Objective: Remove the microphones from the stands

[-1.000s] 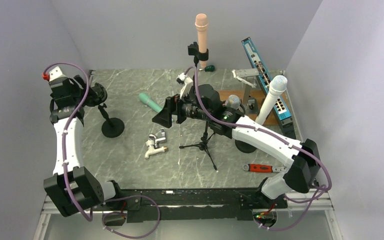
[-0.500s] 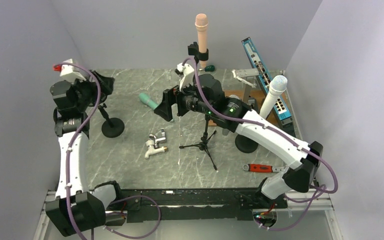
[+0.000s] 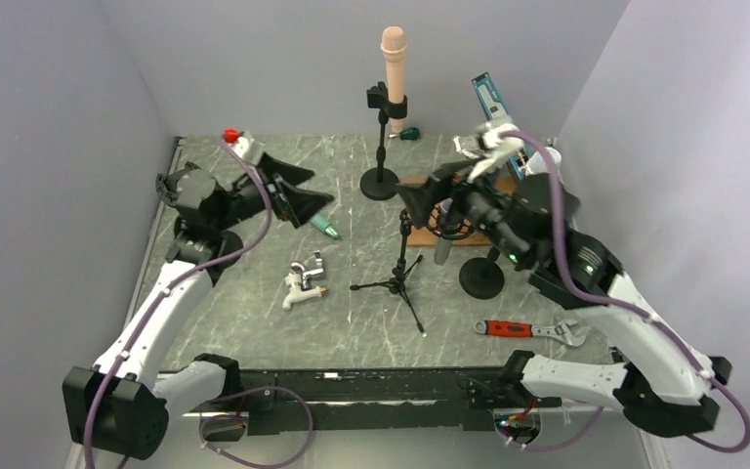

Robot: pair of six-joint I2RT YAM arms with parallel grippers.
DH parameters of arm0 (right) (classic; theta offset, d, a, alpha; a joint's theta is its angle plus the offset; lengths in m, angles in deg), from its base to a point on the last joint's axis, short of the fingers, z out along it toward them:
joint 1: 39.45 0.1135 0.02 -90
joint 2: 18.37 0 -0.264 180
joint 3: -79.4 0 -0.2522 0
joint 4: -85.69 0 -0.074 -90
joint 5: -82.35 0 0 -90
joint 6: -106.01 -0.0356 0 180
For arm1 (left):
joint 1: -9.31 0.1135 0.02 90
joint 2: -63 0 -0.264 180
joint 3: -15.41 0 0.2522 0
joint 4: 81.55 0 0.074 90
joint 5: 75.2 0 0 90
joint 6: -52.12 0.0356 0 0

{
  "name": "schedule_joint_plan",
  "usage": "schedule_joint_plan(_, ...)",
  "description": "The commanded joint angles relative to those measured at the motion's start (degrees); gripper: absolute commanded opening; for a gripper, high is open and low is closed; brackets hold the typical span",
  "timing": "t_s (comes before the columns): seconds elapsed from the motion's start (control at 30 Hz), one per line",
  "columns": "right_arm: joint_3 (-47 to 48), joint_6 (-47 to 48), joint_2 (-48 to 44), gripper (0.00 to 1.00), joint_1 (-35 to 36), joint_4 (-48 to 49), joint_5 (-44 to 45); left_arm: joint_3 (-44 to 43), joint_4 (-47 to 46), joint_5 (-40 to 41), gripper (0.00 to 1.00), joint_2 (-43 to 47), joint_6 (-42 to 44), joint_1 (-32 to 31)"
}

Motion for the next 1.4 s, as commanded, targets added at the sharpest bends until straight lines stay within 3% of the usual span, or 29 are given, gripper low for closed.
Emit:
schedule_joint_plan(0.0, -5.42, 2.88, -7.36, 0.98, -0.05, 3.25, 6.67, 2.78, -13.72, -6.11, 0.99, -1.3, 0.08, -9.56)
schedule_joint_plan(0.17, -10.32, 2.96, -14.33, 0.99, -0.07, 6.5, 7.13, 6.92, -14.51, -0.14, 0.99, -3.37, 9.5, -23.05)
schedule_joint_plan(0.3, -10.96, 2.87, -15.67, 1.0, 0.02, 5.75, 6.49, 7.59, -13.86, 3.15, 0.99, -6.59, 17.49, -28.9)
schedule_joint_plan(0.47, -10.48, 2.55, -16.37, 1.0, -0.06, 4.75, 4.83, 9.93, -24.38, 6.83, 0.99, -12.48, 15.72, -31.45)
schedule_joint_plan(0.6, -11.9, 2.26, -18.05, 1.0, -0.06, 5.86, 3.73, 7.15, -26.95, 7.34, 0.98, -18.77, 11.87, -32.37)
schedule_joint_plan(0.77, -12.34, 2.26, -18.91, 1.0, -0.07, 4.93, 4.8, 2.47, -26.03, 8.68, 0.85, -24.21, 13.39, -34.77)
schedule_joint_plan(0.9, -12.24, 1.81, -19.84, 1.0, -0.06, 4.69, 4.84, 0.79, -26.65, 8.92, 0.62, -27.65, 13.59, -35.15)
schedule_joint_plan(1.1, -12.85, 1.75, -19.79, 1.0, -0.06, 4.91, 5.63, 4.0, -28.88, 11.9, 0.41, -26.7, 16.27, -35.12)
schedule_joint_plan(1.27, -12.9, 2.46, -16.93, 1.0, -0.01, 5.7, 5.94, 3.24, -23.2, 12.55, 0.11, -25.03, 21.6, -35.15)
schedule_joint_plan(1.37, -12.61, 2.69, -14.3, 1.0, -0.04, 5.59, 6.11, 4.95, -22.71, 14.83, 0.03, -22.96, 23.38, -35.15)
